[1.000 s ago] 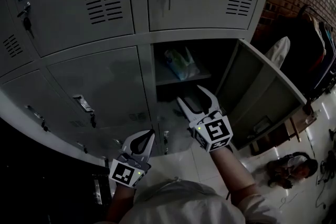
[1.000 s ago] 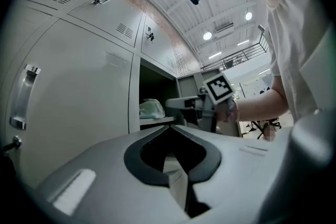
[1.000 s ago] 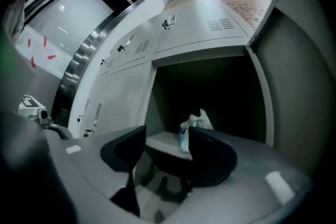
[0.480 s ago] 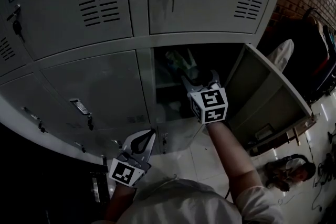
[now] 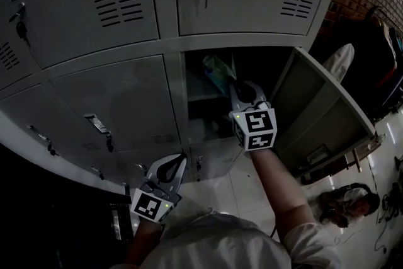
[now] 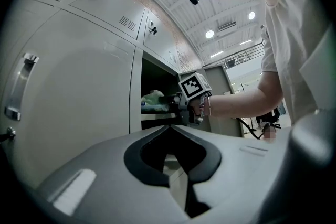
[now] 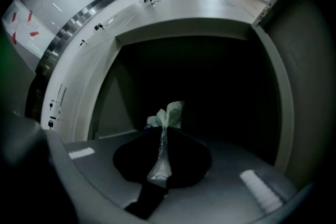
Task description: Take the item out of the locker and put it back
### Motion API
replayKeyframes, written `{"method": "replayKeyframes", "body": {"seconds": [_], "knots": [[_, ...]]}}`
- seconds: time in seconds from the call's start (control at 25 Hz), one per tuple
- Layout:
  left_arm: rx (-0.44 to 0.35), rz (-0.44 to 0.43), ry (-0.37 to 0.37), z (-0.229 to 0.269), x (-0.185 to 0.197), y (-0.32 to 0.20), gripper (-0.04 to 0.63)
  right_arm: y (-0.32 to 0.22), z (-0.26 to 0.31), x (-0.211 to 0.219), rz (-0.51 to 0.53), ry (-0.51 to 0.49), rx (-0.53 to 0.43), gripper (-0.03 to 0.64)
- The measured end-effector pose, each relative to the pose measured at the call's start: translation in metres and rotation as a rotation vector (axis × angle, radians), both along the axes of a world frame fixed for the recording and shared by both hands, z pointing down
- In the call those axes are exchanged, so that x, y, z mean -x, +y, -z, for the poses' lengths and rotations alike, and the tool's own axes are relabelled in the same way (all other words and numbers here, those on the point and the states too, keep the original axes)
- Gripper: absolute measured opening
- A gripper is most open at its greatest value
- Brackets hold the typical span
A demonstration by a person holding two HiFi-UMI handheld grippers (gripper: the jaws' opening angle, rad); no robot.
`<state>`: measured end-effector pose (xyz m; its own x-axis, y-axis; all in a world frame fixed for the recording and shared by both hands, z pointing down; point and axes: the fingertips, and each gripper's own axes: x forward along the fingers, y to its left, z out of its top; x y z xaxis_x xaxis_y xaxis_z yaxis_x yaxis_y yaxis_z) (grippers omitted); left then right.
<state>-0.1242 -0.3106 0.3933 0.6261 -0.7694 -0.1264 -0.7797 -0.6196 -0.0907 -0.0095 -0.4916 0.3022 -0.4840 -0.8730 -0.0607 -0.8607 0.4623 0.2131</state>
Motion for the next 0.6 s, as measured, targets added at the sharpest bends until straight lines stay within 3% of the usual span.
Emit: {"method": "replayKeyframes", "body": {"seconds": [0.32,0.6], "knots": [[-0.015,0.006,0.002,0.008,0.006,0.014,-0.002,0.1,0.025,-0.023,0.01,-0.106,-0.124,0.012],[-0.023,0.032,0.034,0.011,0.015,0.027,-0.002,0.181,-0.067,-0.006,0.123,-0.007,-0.017,0.014]]}}
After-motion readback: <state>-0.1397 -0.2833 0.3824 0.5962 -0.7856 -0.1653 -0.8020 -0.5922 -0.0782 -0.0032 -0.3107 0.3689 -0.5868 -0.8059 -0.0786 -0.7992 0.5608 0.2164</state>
